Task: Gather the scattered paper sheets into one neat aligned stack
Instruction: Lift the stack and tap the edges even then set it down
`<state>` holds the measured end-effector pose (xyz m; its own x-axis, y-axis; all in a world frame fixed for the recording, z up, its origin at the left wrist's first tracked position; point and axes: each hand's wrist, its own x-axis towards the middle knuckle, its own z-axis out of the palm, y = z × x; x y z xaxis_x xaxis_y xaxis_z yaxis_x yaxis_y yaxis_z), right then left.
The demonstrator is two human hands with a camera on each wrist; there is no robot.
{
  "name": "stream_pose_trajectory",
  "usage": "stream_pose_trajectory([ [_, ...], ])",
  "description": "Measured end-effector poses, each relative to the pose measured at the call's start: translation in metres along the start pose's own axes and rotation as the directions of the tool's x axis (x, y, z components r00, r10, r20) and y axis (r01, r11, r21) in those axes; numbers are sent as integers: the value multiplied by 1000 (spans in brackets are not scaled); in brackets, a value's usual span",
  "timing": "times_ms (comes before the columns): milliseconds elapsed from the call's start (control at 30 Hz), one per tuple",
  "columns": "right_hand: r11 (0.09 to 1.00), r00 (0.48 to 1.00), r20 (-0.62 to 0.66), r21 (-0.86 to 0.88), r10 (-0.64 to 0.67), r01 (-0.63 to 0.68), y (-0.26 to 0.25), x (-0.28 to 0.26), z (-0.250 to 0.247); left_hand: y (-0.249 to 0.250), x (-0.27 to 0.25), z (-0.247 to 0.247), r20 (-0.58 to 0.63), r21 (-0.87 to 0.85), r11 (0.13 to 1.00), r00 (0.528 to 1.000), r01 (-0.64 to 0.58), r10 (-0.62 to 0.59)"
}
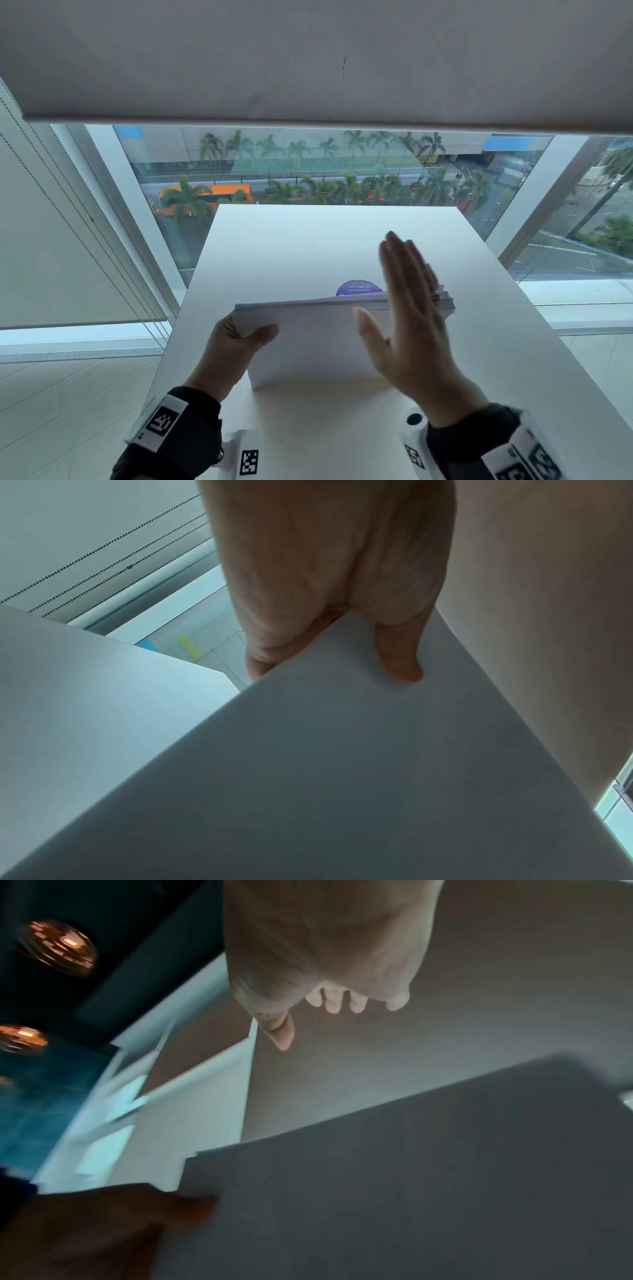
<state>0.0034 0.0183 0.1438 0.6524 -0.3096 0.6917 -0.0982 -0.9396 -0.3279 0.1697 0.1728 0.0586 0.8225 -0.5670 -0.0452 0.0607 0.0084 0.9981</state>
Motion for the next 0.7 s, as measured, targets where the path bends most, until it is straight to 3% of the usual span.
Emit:
stream_pose_trajectory([
  [100, 992, 965, 251, -80, -79, 102, -26, -1, 27, 1, 0, 0, -1, -19, 1000, 1000, -8, 8],
  [167, 967, 874, 479, -176, -81, 186, -37, 0, 44, 3, -2, 1, 18, -41, 999, 1000, -11, 11],
  [200, 959, 848, 524, -195, -74, 204, -40, 1, 47, 3, -3, 1, 25, -43, 999, 1000, -11, 12],
  [233, 957, 849, 523, -204, -70, 205, -44, 3, 48, 5, -4, 1, 30, -38, 999, 999, -17, 18],
  [333, 976, 922, 377, -153, -85, 152, -60, 8, 47, 7, -6, 1, 33, -10, 998, 998, -54, 55],
  [367, 981, 919, 386, -133, -78, 139, -64, 9, 48, 8, -7, 2, 37, -8, 998, 997, -70, 70],
  [400, 979, 904, 420, -135, -81, 151, -70, 11, 48, 9, -8, 2, 47, -12, 997, 996, -79, 80],
  [500, 973, 793, 604, -122, -83, 195, -69, 10, 61, 9, -7, 3, 75, -52, 997, 996, -52, 55],
  [533, 976, 785, 615, -116, -75, 185, -68, 10, 62, 8, -7, 2, 71, -57, 997, 996, -46, 50],
  [633, 983, 871, 490, -169, 25, 67, -62, 13, 53, 7, -6, 1, 48, -71, 997, 998, -40, 44],
  [700, 979, 873, 482, -201, 68, 34, -55, 13, 47, 6, -7, 0, 55, -83, 996, 998, -28, 33],
])
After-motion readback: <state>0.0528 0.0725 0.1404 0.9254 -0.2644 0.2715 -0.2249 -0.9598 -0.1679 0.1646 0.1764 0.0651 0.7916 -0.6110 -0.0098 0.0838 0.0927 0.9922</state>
